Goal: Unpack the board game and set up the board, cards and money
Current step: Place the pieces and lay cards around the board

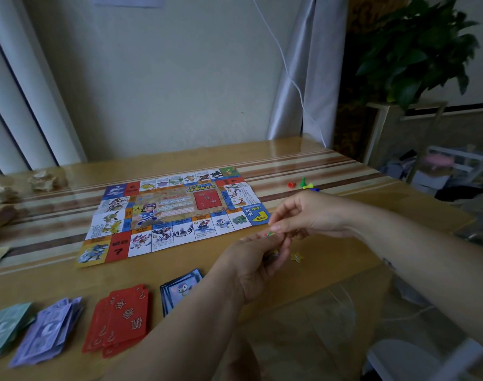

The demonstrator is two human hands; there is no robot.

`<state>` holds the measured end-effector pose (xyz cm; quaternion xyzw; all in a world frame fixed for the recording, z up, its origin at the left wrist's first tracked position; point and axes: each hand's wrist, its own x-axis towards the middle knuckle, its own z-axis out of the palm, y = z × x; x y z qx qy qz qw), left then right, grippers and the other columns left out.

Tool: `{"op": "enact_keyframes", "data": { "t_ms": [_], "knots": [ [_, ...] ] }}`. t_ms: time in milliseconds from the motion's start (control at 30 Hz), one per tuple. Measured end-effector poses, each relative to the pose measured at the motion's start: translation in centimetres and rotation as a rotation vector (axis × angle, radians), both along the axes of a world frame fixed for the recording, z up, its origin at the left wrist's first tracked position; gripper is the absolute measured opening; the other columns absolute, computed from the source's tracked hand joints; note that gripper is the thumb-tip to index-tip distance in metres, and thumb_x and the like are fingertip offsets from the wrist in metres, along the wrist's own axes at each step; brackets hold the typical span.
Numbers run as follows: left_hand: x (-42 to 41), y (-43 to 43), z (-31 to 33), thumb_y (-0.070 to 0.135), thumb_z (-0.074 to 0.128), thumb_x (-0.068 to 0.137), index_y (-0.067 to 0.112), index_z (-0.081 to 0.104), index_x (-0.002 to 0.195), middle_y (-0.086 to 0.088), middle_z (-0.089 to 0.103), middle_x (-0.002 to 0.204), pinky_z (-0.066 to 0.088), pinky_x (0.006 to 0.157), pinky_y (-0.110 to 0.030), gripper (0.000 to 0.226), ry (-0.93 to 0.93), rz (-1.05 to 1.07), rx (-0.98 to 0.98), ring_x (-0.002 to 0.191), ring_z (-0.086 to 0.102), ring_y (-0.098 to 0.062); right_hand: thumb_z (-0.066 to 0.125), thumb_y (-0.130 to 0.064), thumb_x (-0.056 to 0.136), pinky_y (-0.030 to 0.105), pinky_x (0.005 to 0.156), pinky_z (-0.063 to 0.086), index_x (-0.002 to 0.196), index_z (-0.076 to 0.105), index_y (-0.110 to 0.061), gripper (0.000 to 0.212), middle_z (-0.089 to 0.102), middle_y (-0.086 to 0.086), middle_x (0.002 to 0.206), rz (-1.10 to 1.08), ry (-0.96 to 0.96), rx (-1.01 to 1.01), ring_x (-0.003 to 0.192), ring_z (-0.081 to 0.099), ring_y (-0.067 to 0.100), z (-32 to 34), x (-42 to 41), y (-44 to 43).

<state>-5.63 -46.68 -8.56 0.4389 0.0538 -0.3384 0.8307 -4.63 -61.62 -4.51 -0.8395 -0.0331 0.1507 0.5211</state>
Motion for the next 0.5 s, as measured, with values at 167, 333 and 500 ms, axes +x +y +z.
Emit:
{"op": "enact_keyframes", "data": {
  "t_ms": [167, 333, 500],
  "knots": [
    [0.8, -1.9, 0.0, -0.002, 0.06, 0.087, 0.003, 0.06, 0.089, -0.006, 0.066, 0.061, 0.052, 0.044, -0.017, 0.005, -0.046, -0.016, 0.154, 0.05, 0.063, -0.006, 0.072, -0.009, 0.079, 0.018, 0.052, 0.044, 0.077, 0.061, -0.008, 0.011, 0.063, 0.0, 0.059, -0.118, 0.072, 0.003, 0.054, 0.055, 0.007, -0.3, -0.2, -1.4],
    [0.9, -3.0, 0.4, 0.001, 0.062, 0.087, 0.001, 0.062, 0.086, -0.009, 0.068, 0.069, 0.056, 0.059, -0.023, 0.001, -0.034, -0.049, 0.163, 0.066, 0.065, -0.011, 0.072, -0.006, 0.08, 0.018, 0.053, 0.044, 0.072, 0.062, -0.009, 0.013, 0.061, 0.002, 0.062, -0.2, 0.026, -0.036, 0.055, 0.053, 0.007, -0.6, -0.1, -2.7],
    [1.1, -2.3, 0.7, -0.002, 0.055, 0.09, -0.002, 0.05, 0.109, -0.023, 0.061, 0.099, 0.056, 0.068, -0.035, 0.02, 0.061, -0.012, 0.001, 0.079, 0.066, -0.027, 0.071, -0.007, 0.081, 0.021, 0.059, 0.046, 0.077, 0.067, -0.011, 0.008, 0.064, 0.002, 0.068, -0.22, -0.048, -0.053, 0.062, 0.057, 0.008, -1.7, -0.1, -3.0]
  ]
}}
